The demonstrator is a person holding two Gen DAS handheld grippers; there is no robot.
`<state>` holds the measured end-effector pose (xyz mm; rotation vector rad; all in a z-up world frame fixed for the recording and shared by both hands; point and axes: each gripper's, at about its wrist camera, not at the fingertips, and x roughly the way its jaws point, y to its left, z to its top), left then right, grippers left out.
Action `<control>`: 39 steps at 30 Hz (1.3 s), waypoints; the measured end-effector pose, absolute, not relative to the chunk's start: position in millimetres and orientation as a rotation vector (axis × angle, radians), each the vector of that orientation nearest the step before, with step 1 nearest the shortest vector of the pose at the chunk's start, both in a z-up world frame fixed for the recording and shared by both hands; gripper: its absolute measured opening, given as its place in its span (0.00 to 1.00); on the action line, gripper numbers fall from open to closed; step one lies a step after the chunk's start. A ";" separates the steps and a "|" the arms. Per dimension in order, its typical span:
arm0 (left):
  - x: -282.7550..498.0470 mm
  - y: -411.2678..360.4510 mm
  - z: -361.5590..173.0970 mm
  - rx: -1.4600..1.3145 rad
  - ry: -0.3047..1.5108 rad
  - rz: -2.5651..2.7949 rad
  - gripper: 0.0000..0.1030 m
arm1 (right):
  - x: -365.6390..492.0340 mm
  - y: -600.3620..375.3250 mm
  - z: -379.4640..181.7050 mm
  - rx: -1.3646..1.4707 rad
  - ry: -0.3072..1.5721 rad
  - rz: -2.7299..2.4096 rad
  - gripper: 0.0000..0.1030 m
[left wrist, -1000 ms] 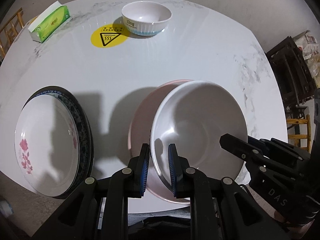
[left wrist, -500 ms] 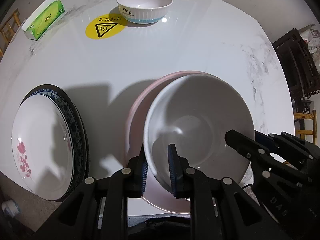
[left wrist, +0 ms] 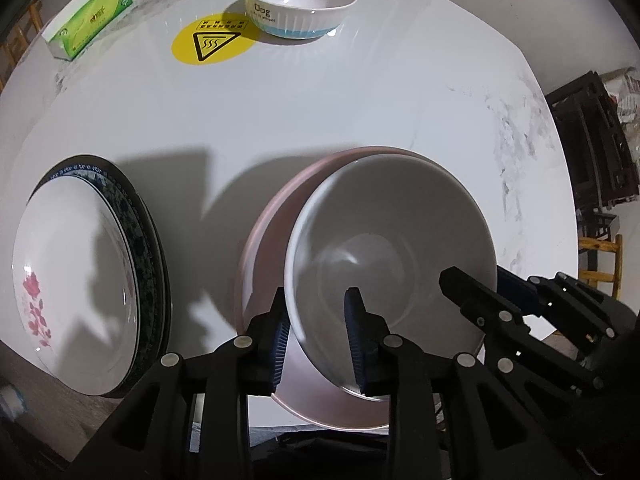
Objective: Organize plates and bowls
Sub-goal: 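Lower the white ribbed bowl into the pink bowl with both tools, then open both tools to release the white ribbed bowl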
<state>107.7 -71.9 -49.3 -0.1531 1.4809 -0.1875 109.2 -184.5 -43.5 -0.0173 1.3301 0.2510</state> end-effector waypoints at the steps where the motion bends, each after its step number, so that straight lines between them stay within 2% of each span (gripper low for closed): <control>1: 108.3 -71.3 -49.2 -0.159 1.484 -0.191 0.26 | 109.4 -184.1 -43.4 -0.018 1.331 0.251 0.19; 14: 110.2 -69.1 -34.7 -0.185 1.454 -0.199 0.39 | 109.7 -186.8 -41.9 -0.013 1.331 0.246 0.19; 23: 109.4 -64.5 -20.2 -0.156 1.395 -0.205 0.40 | 107.3 -190.1 -39.1 0.003 1.319 0.242 0.19; 28: 109.3 -62.9 -11.7 -0.136 1.353 -0.205 0.46 | 107.3 -190.1 -32.1 -0.002 1.294 0.239 0.19; 39: 108.7 -56.2 2.8 -0.116 1.252 -0.185 0.48 | 106.6 -187.2 -25.6 -0.019 1.263 0.242 0.19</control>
